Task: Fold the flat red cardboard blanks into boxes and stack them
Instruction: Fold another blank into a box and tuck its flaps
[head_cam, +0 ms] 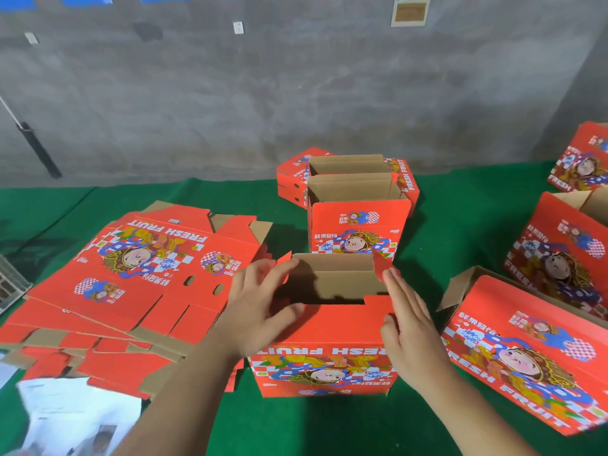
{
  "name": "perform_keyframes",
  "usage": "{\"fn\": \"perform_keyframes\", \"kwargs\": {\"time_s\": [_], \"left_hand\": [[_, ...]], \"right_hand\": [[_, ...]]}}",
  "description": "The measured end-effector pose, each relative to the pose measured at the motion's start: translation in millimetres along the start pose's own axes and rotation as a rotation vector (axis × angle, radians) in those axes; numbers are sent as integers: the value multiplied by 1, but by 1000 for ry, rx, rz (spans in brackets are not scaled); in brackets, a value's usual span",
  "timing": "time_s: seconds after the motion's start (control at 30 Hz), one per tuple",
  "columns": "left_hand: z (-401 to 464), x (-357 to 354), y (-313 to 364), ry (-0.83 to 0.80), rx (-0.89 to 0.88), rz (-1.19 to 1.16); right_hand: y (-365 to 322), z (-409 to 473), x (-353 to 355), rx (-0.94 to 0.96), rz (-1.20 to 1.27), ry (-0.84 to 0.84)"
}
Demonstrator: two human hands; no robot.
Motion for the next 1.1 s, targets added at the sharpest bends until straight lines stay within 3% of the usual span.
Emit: {"fn": "perform_keyframes", "kwargs": {"time_s": [0.23, 0.37, 0.43, 0.5, 0.53, 0.6, 0.67, 0.83, 0.93, 1.0, 1.03, 1.1], "left_hand": [[42, 1, -12, -139, 156, 90], [35, -14, -16, -21, 161, 73], [30, -13, -24, 133, 170, -119], [30, -16, -34, 161, 175, -413], [30, -17, -34, 148, 156, -447], [26, -18, -33, 152, 158, -317], [24, -16, -32, 146, 142, -154], [25, -30, -30, -118, 314, 153], [28, -41, -22, -179, 312, 373], [29, -37, -26, -122, 292, 259], [27, -33, -32, -58, 304, 109], [16, -26, -49, 155, 492, -318]], "right_hand": [[-1, -4, -3, 41, -41, -56], [0, -3, -1, 0, -188, -136], [-1, 6, 1, -59, -163, -153], [-1, 17, 7, -225, 42, -108], [0, 23, 8, -320, 166, -69], [-2, 29, 3, -396, 228, -38], [-8, 30, -4, -368, 72, -88], [9, 34, -15, -475, -143, -356], [2, 39, -16, -503, -327, -349], [-5, 39, -18, -470, -358, -301], [-5, 39, -19, -456, -320, -285], [3, 38, -19, -518, -119, -262]]}}
Point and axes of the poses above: each hand's wrist, its own z-axis towards the middle knuckle, its own x-axis out of the back of the hand, y = z × x, the point moved 5 cm from there along z, towards the middle knuckle, and after that the axes turned 4 degrees about -x, right-handed, at the moved point
